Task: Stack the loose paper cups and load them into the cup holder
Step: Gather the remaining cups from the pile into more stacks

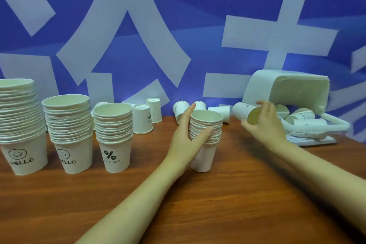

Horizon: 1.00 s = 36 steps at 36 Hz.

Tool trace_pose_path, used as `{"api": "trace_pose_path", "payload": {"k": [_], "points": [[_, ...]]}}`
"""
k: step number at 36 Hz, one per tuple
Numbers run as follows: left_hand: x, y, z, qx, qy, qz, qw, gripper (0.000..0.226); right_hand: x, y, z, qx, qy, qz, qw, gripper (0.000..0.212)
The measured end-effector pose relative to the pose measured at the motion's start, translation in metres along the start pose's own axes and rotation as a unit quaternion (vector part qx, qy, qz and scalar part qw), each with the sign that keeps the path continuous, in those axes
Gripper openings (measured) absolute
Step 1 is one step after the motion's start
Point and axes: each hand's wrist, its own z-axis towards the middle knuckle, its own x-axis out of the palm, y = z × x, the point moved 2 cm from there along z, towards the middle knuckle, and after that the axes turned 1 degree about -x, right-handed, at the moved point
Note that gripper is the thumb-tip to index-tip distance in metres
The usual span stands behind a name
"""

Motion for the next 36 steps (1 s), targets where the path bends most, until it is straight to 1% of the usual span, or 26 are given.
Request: {"api": "trace_pose_path", "payload": {"k": [2, 3, 6, 8, 10, 11, 13, 15, 17, 19, 23, 25, 27, 29, 32, 34, 36], "points": [[0.004, -0.003, -0.002, -0.008, 0.010, -0.017, 1.000, 0.063, -0.031, 0.010, -0.007, 0.020, -0.020, 0.120, 0.992, 0.073], [0.006, -0.004, -0.003, -0.010, 0.015, -0.023, 1.000, 0.061, -0.046, 0.017, -0.010, 0.026, -0.032, 0.185, 0.982, 0.072], [0.014, -0.009, -0.008, -0.019, 0.041, -0.032, 0.998, 0.055, -0.089, 0.042, -0.017, 0.012, -0.051, 0.359, 0.932, 0.053], [0.020, -0.013, -0.013, -0.026, 0.062, -0.033, 0.997, 0.049, -0.107, 0.056, -0.024, -0.012, -0.037, 0.424, 0.905, 0.048], [0.024, -0.017, -0.018, -0.023, 0.076, -0.029, 0.996, 0.049, -0.116, 0.067, -0.032, -0.046, -0.019, 0.425, 0.904, 0.047], [0.026, -0.019, -0.021, -0.017, 0.082, -0.029, 0.996, 0.054, -0.115, 0.069, -0.038, -0.056, -0.005, 0.421, 0.906, 0.045], [0.029, -0.023, -0.026, -0.009, 0.094, -0.029, 0.995, 0.058, -0.105, 0.070, -0.049, -0.059, 0.035, 0.432, 0.899, 0.043], [0.031, -0.027, -0.030, -0.003, 0.103, -0.028, 0.994, 0.052, -0.094, 0.071, -0.060, -0.047, 0.057, 0.455, 0.887, 0.044], [0.033, -0.029, -0.034, -0.001, 0.103, -0.038, 0.994, 0.047, -0.091, 0.070, -0.068, -0.043, 0.045, 0.466, 0.882, 0.036], [0.035, -0.030, -0.036, -0.002, 0.109, -0.043, 0.993, 0.045, -0.094, 0.067, -0.073, -0.048, 0.033, 0.461, 0.886, 0.030], [0.041, -0.030, -0.037, -0.001, 0.114, -0.058, 0.992, 0.043, -0.097, 0.061, -0.079, -0.038, 0.026, 0.494, 0.868, 0.044], [0.044, -0.030, -0.037, 0.006, 0.117, -0.064, 0.991, 0.047, -0.098, 0.059, -0.080, -0.045, 0.022, 0.493, 0.869, 0.047], [0.047, -0.030, -0.038, 0.010, 0.119, -0.068, 0.991, 0.049, -0.102, 0.057, -0.079, -0.060, 0.021, 0.479, 0.876, 0.049], [0.050, -0.031, -0.038, 0.012, 0.121, -0.066, 0.990, 0.051, -0.110, 0.054, -0.078, -0.095, 0.017, 0.438, 0.894, 0.049], [0.055, -0.035, -0.040, 0.011, 0.124, -0.056, 0.991, 0.054, -0.119, 0.052, -0.079, -0.183, 0.017, 0.313, 0.932, 0.049], [0.061, -0.038, -0.043, 0.019, 0.140, -0.050, 0.989, 0.055, -0.118, 0.051, -0.079, -0.201, 0.051, 0.271, 0.940, 0.053], [0.065, -0.039, -0.047, 0.019, 0.146, -0.054, 0.988, 0.053, -0.112, 0.051, -0.080, -0.207, 0.076, 0.252, 0.942, 0.052]]}}
